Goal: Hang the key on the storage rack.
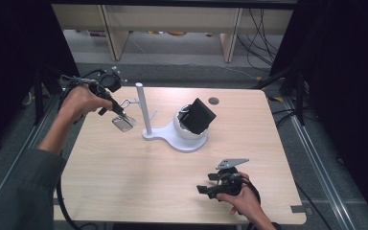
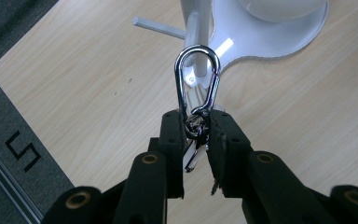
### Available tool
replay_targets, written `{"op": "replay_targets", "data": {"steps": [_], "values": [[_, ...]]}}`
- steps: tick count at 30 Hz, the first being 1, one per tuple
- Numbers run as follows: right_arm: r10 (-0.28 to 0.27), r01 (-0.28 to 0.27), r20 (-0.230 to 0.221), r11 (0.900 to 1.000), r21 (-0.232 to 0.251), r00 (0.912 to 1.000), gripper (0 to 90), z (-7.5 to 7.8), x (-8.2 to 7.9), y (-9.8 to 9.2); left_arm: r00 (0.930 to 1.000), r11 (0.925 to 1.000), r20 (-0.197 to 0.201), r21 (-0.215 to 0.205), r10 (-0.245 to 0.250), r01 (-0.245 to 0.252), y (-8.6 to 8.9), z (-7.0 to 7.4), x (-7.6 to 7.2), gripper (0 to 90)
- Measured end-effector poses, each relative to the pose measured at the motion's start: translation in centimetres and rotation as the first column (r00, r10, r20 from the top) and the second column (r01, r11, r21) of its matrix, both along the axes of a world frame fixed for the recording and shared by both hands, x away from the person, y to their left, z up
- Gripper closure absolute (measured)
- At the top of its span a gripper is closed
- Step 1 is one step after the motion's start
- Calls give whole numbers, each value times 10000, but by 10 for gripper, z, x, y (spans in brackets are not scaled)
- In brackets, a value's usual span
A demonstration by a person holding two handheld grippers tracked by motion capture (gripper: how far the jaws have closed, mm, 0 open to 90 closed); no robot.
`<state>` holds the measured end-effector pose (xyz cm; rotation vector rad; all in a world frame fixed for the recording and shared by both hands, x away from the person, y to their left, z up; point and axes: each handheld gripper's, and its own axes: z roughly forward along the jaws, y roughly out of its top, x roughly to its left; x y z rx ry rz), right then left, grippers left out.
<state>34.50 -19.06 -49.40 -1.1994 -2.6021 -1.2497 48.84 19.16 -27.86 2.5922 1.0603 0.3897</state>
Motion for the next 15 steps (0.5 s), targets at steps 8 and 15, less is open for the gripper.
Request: {"op": "replay_targets", "data": {"steps": [8, 15], "values": [[32, -32, -9, 10000, 7, 10000, 292, 1, 0, 0, 9998, 9998, -30, 53, 192, -192, -7, -5, 8, 753], [33, -33, -27, 10000, 12, 10000, 292, 0, 0, 0, 9996, 9996, -104, 94, 268, -267, -12, -11, 13, 752]]}}
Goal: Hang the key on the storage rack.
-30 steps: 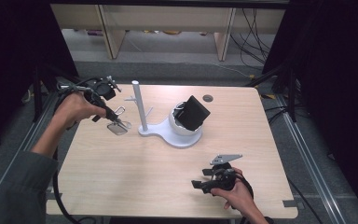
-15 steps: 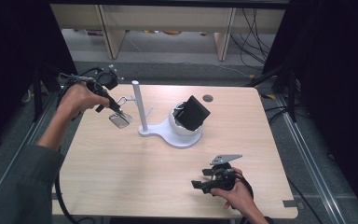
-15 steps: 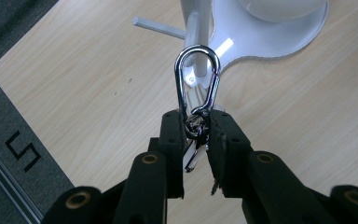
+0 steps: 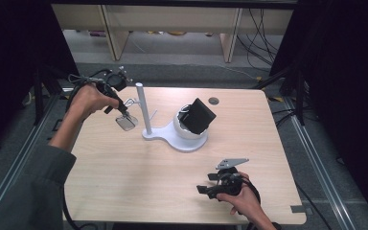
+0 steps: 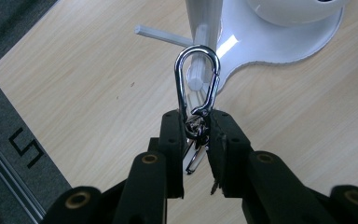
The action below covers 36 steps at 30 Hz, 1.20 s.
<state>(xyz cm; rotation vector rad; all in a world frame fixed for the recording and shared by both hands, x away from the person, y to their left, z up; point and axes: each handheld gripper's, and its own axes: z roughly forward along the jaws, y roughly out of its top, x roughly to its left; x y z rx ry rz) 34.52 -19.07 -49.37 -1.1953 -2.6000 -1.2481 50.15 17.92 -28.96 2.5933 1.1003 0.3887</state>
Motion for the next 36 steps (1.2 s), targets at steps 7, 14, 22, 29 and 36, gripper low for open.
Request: {"op": "replay_targets", "data": {"steps": [7, 14, 22, 29, 36], "values": [[212, -210, -144, 9997, 144, 9997, 292, -1, 1, 1, 10000, 10000, -68, 46, -33, 33, -6, -7, 5, 752], [233, -232, -157, 9997, 104, 9996, 291, -1, 1, 1, 10000, 9999, -93, 130, -22, 23, -12, -14, 8, 751], [94, -94, -130, 10000, -14, 9999, 292, 0, 0, 1, 9999, 9998, -76, 178, 70, -69, -18, -18, 11, 747], [243, -241, -161, 9996, 135, 9996, 291, -1, 1, 1, 10000, 9999, 37, 130, -36, 36, -16, -17, 9, 722], [71, -70, -304, 10000, 52, 9995, 292, 1, -1, 2, 9998, 9998, 51, 32, -186, 186, -13, -15, 2, 661]]}}
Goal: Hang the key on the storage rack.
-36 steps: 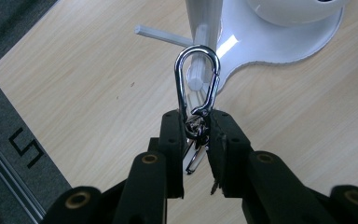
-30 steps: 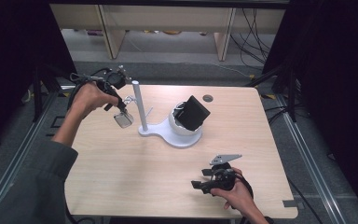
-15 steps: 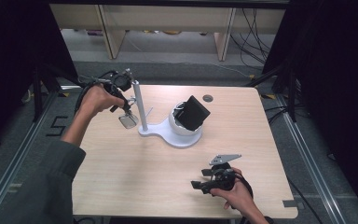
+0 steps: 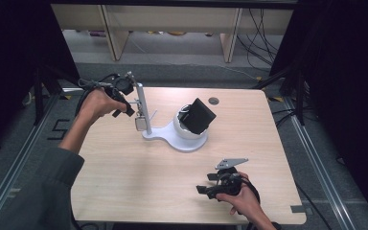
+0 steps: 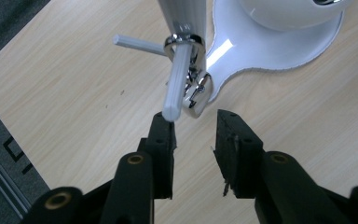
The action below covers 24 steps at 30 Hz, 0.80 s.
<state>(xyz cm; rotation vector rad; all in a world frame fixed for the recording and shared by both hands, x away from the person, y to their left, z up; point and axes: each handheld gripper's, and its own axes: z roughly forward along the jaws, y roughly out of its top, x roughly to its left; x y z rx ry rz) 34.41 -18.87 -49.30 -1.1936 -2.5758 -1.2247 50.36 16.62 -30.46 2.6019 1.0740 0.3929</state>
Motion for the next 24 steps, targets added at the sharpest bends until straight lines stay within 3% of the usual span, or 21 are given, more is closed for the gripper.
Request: {"op": "replay_targets", "data": {"steps": [1, 3, 5, 9, 10, 13, 14, 15, 17, 24], "values": [[55, -53, 273, 10000, -76, 9996, 291, -1, 1, -1, 10000, 10000, 21, -50, -13, 13, 0, 1, -2, 657], [106, -104, 271, 9999, -64, 9996, 292, -1, 1, -1, 9996, 9997, -226, -205, 143, -147, 1, 1, -6, 641], [74, -71, 284, 9999, -111, 9996, 292, -1, 2, -1, 9999, 9999, -165, -98, 20, -21, 2, 2, -9, 629], [-51, 51, 86, 10000, -50, 10000, 292, 0, 0, 0, 10000, 9996, -4, -285, -31, 30, 8, 4, -14, 621], [82, -80, 298, 9999, -79, 9995, 291, 0, 1, -1, 9999, 9997, -22, -217, -138, 137, 10, 4, -15, 621], [104, -102, 244, 9999, -77, 9996, 291, -1, 2, -1, 9999, 9993, 18, -348, -124, 125, 13, 3, -20, 606], [-37, 37, 3, 10000, -14, 10000, 292, 0, 0, 1, 9998, 9993, -21, -324, -191, 190, 14, 3, -21, 600], [42, -39, 287, 9999, -108, 9996, 292, 0, 2, -1, 9999, 9992, 3, -370, -143, 143, 14, 2, -23, 597], [79, -77, 308, 9999, -82, 9995, 291, -1, 1, 0, 9997, 9992, -8, -315, -229, 229, 17, -1, -25, 580], [5, -2, 256, 10000, -90, 9997, 291, 0, 1, -1, 9998, 9969, 50, -768, -185, 188, 22, -10, -35, 520]]}}
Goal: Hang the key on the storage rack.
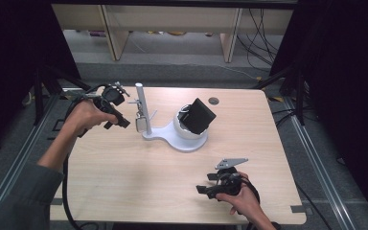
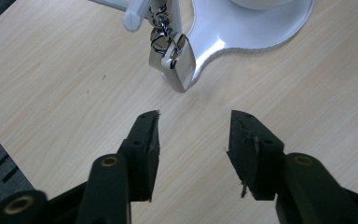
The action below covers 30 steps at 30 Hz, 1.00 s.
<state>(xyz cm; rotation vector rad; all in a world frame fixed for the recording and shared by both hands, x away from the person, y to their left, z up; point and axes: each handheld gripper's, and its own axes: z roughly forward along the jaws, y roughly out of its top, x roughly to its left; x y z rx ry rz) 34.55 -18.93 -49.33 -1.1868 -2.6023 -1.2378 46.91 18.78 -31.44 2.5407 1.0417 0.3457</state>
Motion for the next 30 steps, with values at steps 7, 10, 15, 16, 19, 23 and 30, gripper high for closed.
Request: {"op": "replay_targets", "data": {"steps": [7, 10, 15, 16, 19, 23, 30], "values": [[-36, 36, 35, 10000, 3, 10000, 291, 0, 0, 0, 10000, 9997, 34, -226, -43, 44, 5, -7, -11, 442], [16, -16, 22, 10000, 26, 10000, 291, 0, 0, 1, 9999, 9999, 36, -111, -132, 132, 7, -9, -15, 408], [-37, 37, 6, 10000, -1, 10000, 291, 0, 0, 0, 9998, 9994, 141, -339, -111, 115, 6, -15, -24, 358], [-87, 87, 91, 10000, 30, 9999, 290, -1, 1, 0, 9998, 9991, 106, -386, -150, 154, 6, -17, -25, 342], [-144, 144, -36, 9999, 95, 9999, 290, -1, 0, 1, 9997, 9987, 114, -450, -219, 224, 6, -22, -29, 327], [-143, 144, -56, 9999, 86, 9999, 290, -1, 0, 0, 9996, 9981, -38, -550, -267, 265, 5, -29, -33, 300], [-104, 104, 61, 9999, 6, 9999, 290, -1, 1, -2, 9991, 9957, 25, -819, -427, 428, 3, -41, -41, 271]]}}
